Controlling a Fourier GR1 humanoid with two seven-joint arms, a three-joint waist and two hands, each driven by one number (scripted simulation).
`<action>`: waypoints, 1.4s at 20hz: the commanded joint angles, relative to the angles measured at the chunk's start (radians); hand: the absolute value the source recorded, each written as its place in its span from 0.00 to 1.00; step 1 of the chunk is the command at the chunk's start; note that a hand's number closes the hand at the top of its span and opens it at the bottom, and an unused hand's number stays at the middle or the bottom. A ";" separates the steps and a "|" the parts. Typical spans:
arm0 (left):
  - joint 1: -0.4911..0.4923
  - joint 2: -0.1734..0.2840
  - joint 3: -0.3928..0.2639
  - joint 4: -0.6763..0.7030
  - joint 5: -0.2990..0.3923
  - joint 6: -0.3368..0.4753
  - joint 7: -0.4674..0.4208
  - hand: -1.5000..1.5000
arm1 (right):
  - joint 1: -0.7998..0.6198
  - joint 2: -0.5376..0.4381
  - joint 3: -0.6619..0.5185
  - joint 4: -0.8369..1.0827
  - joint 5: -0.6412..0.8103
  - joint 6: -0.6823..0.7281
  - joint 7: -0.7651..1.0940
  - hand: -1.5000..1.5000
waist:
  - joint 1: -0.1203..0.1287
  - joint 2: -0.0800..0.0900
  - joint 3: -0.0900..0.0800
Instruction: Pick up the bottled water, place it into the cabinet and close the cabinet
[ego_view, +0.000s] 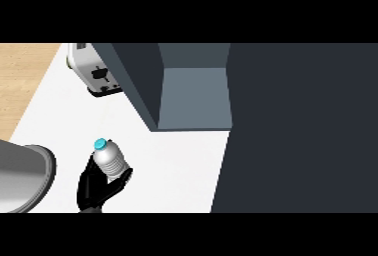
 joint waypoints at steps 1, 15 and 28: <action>-0.004 -0.042 -0.044 0.010 0.021 -0.057 0.030 1.00 | 0.060 -0.048 -0.078 -0.193 -0.049 0.021 0.050 0.00 | -0.006 0.001 -0.007; -0.179 -0.029 -0.119 0.010 -0.084 0.096 -0.020 1.00 | 0.135 -0.033 -0.162 -0.158 -0.058 0.064 -0.028 0.00 | -0.006 0.002 -0.007; -0.343 -0.044 -0.303 0.048 0.068 0.004 0.057 1.00 | 0.180 -0.034 -0.417 -0.099 -0.251 0.193 -0.109 0.00 | -0.018 0.001 -0.007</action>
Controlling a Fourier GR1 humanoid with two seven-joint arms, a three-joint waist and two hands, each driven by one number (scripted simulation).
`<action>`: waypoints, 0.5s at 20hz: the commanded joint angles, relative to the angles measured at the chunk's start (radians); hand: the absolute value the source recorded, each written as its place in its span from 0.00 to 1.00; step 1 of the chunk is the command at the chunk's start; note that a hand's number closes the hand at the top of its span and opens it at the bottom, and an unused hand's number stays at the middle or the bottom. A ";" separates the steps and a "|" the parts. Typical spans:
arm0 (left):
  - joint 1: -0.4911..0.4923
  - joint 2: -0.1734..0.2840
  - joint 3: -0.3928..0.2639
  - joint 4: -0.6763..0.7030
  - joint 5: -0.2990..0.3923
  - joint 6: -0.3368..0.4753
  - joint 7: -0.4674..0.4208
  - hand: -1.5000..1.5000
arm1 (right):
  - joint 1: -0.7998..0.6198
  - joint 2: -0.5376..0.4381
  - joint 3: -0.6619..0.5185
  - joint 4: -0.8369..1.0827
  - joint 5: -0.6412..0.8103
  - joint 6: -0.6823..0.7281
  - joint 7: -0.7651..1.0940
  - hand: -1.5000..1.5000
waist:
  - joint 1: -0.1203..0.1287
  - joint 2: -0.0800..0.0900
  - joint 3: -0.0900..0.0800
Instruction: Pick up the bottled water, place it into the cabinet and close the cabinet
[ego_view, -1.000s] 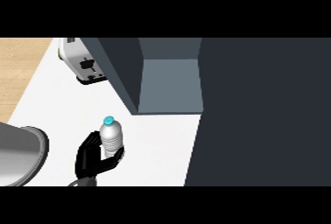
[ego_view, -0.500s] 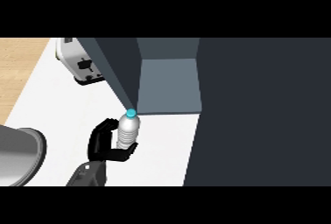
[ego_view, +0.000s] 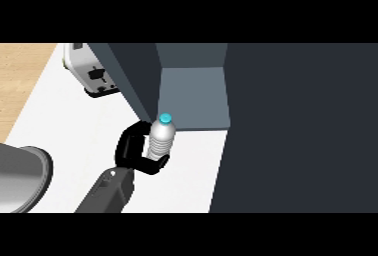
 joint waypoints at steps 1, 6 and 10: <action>-0.102 -0.003 -0.044 -0.007 0.089 0.039 0.080 1.00 | 0.075 -0.011 -0.121 -0.097 -0.221 0.059 0.005 0.00 | -0.017 -0.001 0.001; -0.138 -0.003 -0.166 -0.097 0.235 0.119 0.164 1.00 | 0.024 0.035 -0.128 -0.043 -0.199 0.060 0.003 0.00 | -0.014 -0.002 0.000; -0.147 -0.003 -0.259 -0.129 0.292 0.218 0.173 1.00 | 0.012 0.017 -0.264 0.029 -0.288 0.113 -0.043 0.00 | -0.022 0.000 0.001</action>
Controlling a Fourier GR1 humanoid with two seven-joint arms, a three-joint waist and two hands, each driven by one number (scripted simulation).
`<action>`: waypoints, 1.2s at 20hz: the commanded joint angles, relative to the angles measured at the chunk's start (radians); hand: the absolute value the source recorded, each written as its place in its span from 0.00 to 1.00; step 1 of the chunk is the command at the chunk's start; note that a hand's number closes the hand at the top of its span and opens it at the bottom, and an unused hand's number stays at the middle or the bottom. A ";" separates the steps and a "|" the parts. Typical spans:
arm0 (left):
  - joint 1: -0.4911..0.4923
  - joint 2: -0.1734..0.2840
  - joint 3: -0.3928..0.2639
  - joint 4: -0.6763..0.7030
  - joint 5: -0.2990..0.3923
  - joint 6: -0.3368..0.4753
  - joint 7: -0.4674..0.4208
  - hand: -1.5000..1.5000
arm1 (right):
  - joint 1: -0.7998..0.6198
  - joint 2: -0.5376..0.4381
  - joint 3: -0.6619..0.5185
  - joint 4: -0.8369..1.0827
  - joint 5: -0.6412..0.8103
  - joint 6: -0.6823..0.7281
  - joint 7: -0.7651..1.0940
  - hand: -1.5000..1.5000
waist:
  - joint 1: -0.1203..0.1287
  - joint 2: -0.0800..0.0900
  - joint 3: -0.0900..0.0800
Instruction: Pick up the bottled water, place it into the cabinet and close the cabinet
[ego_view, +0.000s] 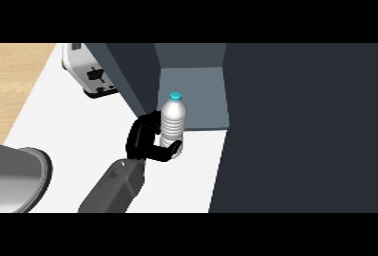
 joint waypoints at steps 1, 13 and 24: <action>-0.118 -0.008 -0.076 -0.088 0.074 0.114 0.104 1.00 | -0.007 0.001 -0.069 0.019 -0.196 0.048 -0.010 0.00 | -0.005 -0.003 0.001; -0.327 -0.008 -0.278 -0.083 0.284 0.360 0.145 1.00 | 0.058 -0.020 -0.298 0.072 -0.402 0.195 -0.059 0.00 | -0.035 0.003 -0.001; -0.585 -0.008 -0.284 0.261 0.350 0.432 0.146 1.00 | -0.010 -0.118 -0.415 0.200 -0.543 0.297 -0.060 0.00 | -0.055 0.024 -0.001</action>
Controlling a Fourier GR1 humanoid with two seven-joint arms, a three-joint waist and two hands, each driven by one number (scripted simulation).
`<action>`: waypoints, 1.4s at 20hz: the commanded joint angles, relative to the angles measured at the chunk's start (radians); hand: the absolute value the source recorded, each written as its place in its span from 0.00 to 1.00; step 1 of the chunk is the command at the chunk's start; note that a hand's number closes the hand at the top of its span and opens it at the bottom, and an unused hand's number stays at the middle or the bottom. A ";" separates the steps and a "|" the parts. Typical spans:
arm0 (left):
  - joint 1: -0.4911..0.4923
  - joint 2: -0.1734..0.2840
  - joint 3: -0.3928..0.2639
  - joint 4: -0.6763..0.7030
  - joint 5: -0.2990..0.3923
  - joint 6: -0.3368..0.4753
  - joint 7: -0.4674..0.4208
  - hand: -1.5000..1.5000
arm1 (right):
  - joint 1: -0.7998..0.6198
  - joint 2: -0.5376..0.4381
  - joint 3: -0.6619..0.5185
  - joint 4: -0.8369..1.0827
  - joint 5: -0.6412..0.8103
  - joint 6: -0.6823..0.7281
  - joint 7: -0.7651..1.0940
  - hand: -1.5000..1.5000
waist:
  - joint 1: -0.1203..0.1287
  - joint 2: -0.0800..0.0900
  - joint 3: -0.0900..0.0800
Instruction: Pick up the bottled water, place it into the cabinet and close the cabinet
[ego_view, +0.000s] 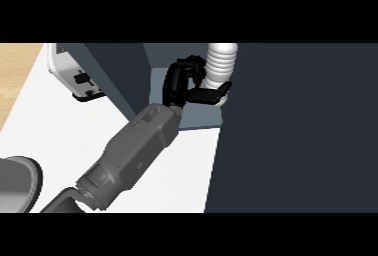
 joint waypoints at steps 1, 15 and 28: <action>-0.052 -0.001 -0.029 0.100 0.026 0.026 -0.045 1.00 | -0.013 -0.022 -0.036 0.039 -0.047 0.033 -0.004 0.00 | -0.006 0.007 0.000; -0.088 -0.001 -0.011 0.324 0.070 0.062 -0.071 1.00 | -0.040 -0.039 -0.061 0.090 -0.121 0.072 -0.004 0.00 | -0.033 0.022 -0.001; -0.112 -0.001 0.116 0.410 0.151 -0.040 -0.160 1.00 | -0.052 -0.047 -0.080 0.101 -0.127 0.094 -0.013 0.00 | -0.049 0.039 -0.002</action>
